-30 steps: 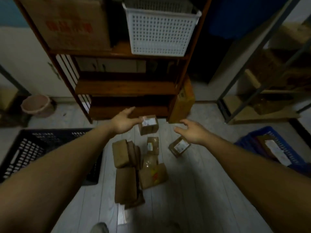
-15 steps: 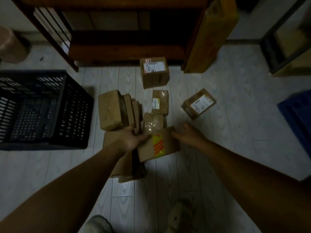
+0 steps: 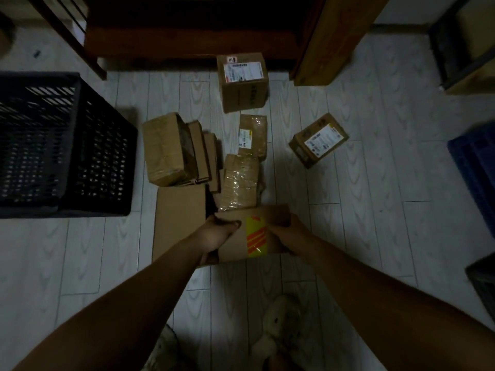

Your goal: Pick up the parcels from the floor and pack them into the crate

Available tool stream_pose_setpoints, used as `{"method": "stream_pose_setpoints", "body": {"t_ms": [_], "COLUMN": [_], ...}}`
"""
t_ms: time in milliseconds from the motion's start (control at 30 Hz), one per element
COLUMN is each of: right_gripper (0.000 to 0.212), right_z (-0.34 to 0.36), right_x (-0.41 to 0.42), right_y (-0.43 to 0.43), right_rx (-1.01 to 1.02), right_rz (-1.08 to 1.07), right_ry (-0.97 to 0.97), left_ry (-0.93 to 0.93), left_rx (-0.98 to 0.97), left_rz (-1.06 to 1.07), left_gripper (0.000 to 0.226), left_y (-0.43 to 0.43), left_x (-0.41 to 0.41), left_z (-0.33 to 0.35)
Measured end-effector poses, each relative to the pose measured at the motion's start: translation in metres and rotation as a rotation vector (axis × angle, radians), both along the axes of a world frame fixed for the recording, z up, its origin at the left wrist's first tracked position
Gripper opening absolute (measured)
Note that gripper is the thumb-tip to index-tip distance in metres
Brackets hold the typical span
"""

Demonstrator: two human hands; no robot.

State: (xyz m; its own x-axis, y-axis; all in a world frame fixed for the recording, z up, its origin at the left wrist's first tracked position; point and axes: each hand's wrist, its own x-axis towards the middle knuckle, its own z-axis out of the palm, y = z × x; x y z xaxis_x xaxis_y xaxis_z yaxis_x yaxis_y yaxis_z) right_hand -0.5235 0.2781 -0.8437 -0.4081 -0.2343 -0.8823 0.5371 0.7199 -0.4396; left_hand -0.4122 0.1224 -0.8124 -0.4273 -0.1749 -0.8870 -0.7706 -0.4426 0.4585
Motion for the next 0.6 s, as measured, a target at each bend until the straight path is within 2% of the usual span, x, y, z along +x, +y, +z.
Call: {"method": "stream_pose_setpoints", "body": {"t_ms": [133,233,333,400,600], "right_gripper": [0.08,0.08,0.073,0.069,0.066], "right_z": [0.063,0.129,0.208,0.262,0.403], "right_x": [0.009,0.016,0.029,0.04,0.083], "right_y": [-0.007,-0.024,-0.046,-0.061,-0.096], "right_rx": [0.008,-0.042,-0.09,-0.122,-0.179], "right_rz": [-0.048,-0.047,-0.001,0.011,-0.008], "right_ry": [0.042,0.073,0.175,0.258,0.475], "left_ry": [0.005,0.018,0.132,0.205,0.39], "left_rx": [-0.004,-0.051,-0.161,-0.226,-0.472], "left_rz": [0.021,0.033,-0.033,-0.078,-0.183], "left_gripper": [0.014,0.037,0.046,0.059,0.083], "left_y": [-0.008,-0.026,-0.05,-0.069,-0.113], "left_x": [0.011,0.021,0.039,0.053,0.095], "left_z": [0.063,0.13,0.2,0.247,0.374]}}
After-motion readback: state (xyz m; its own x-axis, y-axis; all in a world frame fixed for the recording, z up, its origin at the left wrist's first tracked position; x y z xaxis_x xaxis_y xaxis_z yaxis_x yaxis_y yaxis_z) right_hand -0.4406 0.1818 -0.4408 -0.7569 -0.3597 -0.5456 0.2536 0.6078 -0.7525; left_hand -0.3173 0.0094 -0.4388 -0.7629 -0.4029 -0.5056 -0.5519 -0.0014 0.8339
